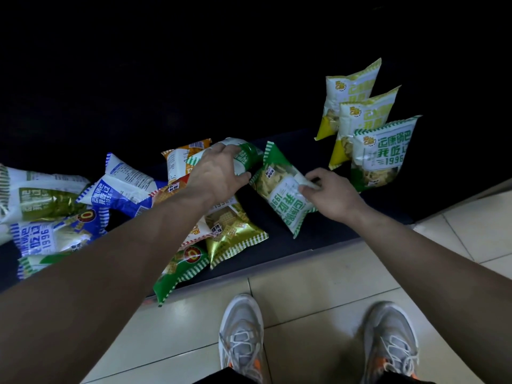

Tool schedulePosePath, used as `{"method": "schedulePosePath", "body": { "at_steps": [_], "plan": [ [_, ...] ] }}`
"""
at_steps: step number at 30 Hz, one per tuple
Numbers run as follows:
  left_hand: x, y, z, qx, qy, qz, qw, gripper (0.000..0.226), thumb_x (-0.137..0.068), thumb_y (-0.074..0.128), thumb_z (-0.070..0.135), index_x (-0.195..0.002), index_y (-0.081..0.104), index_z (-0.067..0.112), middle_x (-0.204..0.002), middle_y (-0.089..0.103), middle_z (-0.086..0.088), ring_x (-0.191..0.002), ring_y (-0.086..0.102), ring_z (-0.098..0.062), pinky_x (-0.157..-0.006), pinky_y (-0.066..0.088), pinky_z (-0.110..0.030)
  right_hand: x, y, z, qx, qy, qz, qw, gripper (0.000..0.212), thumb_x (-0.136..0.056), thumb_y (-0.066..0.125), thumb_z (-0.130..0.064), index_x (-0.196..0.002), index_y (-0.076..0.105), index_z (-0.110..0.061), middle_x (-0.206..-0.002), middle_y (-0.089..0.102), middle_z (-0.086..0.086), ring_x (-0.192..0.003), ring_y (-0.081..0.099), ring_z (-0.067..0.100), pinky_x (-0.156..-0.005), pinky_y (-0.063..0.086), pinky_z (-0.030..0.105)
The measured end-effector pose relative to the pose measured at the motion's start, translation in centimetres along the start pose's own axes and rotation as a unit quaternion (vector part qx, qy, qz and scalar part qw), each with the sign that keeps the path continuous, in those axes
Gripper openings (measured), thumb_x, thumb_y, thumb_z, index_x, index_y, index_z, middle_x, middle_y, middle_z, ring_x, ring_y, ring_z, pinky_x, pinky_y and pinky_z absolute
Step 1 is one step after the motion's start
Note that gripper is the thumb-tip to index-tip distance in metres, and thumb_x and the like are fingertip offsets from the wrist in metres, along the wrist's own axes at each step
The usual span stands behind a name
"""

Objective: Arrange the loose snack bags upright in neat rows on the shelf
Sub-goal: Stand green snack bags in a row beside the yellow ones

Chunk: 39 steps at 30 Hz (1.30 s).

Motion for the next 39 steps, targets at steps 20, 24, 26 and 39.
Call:
{"method": "schedulePosePath", "body": {
  "at_steps": [20, 24, 26, 39],
  "plan": [
    [-0.1, -0.1, 2.5, 0.067, 0.029, -0.089, 0.993, 0.096, -0.072, 0.075, 0.061, -0.150, 0.033, 0.024, -0.149, 0.045, -0.001, -0.137, 0.040, -0.021, -0.108, 0.038, -0.038, 2.1, -3.0, 2.2, -0.026, -0.054, 0.021, 0.998, 0.063, -0.079, 0.082, -0.040, -0.133, 0.052, -0.027, -0.112, 0.066, -0.009, -0.099, 0.064, 0.012, -0.083, 0.054, 0.033],
    [0.4, -0.4, 5.5, 0.200, 0.039, -0.115, 0.972, 0.067, -0.068, 0.084, 0.049, -0.123, 0.052, 0.031, -0.120, 0.060, 0.004, -0.111, 0.058, -0.016, -0.085, 0.046, -0.030, 3.1, -5.2, 3.5, -0.151, -0.074, -0.001, 0.986, 0.063, -0.077, 0.085, -0.029, -0.132, 0.054, -0.026, -0.119, 0.066, -0.008, -0.108, 0.065, 0.009, -0.097, 0.054, 0.037],
    [0.3, -0.7, 6.7, 0.232, 0.053, -0.111, 0.965, 0.055, -0.063, 0.089, 0.043, -0.099, 0.051, 0.025, -0.105, 0.065, 0.001, -0.097, 0.063, -0.022, -0.080, 0.052, -0.041, 3.4, -5.6, 4.0, -0.158, -0.081, -0.016, 0.984, 0.065, -0.076, 0.086, -0.024, -0.132, 0.055, -0.024, -0.122, 0.066, -0.007, -0.110, 0.064, 0.006, -0.101, 0.052, 0.037],
    [-0.2, 1.5, 19.4, 0.059, 0.097, -0.064, 0.991, 0.066, -0.057, 0.086, 0.059, -0.100, 0.047, 0.029, -0.081, 0.063, 0.003, -0.073, 0.061, -0.019, -0.057, 0.041, -0.032, 7.3, -8.2, 11.1, 0.081, 0.054, 0.060, 0.993, 0.053, -0.084, 0.064, -0.043, -0.132, 0.050, -0.026, -0.123, 0.054, 0.005, -0.117, 0.056, 0.027, -0.096, 0.049, 0.042]
  ]
}}
Point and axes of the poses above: each hand's wrist, its own x-axis away from the middle knuckle, its own y-axis out of the palm, z = x × y, the point moved 4 cm from there along -x, towards the middle knuckle
